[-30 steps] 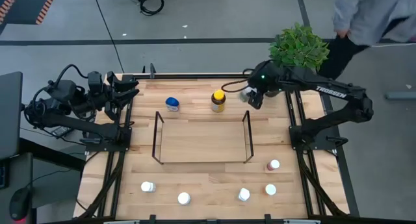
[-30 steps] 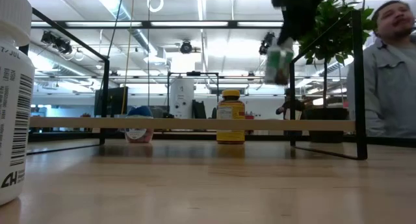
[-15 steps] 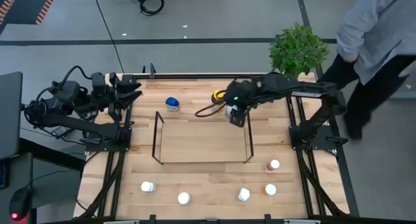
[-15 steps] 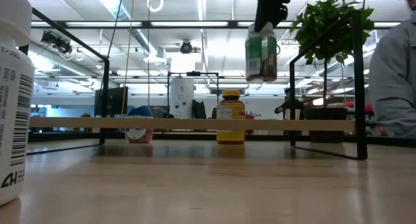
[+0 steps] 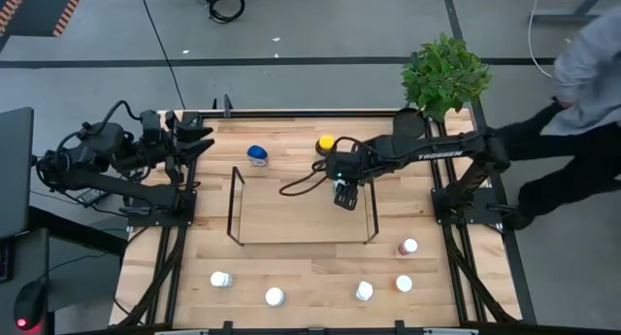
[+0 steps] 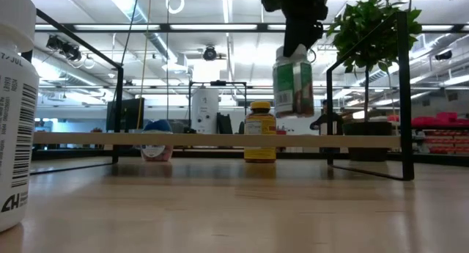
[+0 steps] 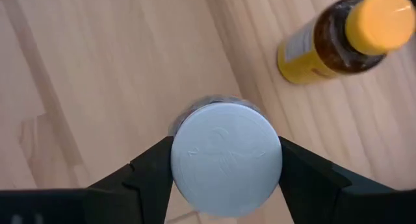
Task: Pick and place medicine bottles onto shelf by color
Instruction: Put the green medicine bottle on the shelf
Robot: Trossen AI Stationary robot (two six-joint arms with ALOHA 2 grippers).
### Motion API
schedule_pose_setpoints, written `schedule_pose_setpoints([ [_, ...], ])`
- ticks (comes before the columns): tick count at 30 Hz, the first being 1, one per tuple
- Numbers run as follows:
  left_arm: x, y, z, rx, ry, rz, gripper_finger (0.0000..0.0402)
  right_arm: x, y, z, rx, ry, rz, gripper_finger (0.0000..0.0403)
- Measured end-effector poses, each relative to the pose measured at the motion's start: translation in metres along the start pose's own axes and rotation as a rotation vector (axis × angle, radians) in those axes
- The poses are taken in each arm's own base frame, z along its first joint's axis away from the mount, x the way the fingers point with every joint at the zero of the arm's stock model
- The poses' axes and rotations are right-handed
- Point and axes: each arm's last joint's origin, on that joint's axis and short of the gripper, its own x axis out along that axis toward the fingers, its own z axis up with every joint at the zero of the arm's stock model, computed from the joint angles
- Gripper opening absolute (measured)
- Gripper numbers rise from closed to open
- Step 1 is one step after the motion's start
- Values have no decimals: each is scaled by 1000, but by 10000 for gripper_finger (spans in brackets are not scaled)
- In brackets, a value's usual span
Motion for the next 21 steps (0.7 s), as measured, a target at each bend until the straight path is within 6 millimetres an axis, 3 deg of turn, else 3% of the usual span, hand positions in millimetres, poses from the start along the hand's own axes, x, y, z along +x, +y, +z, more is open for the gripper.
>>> schedule_pose_setpoints([
  [11, 0, 0, 0, 0, 0, 0, 178, 31, -1, -18, 44, 56, -23, 248],
  [21, 0, 0, 0, 0, 0, 0, 178, 33, 1, -15, 68, 32, -7, 269],
])
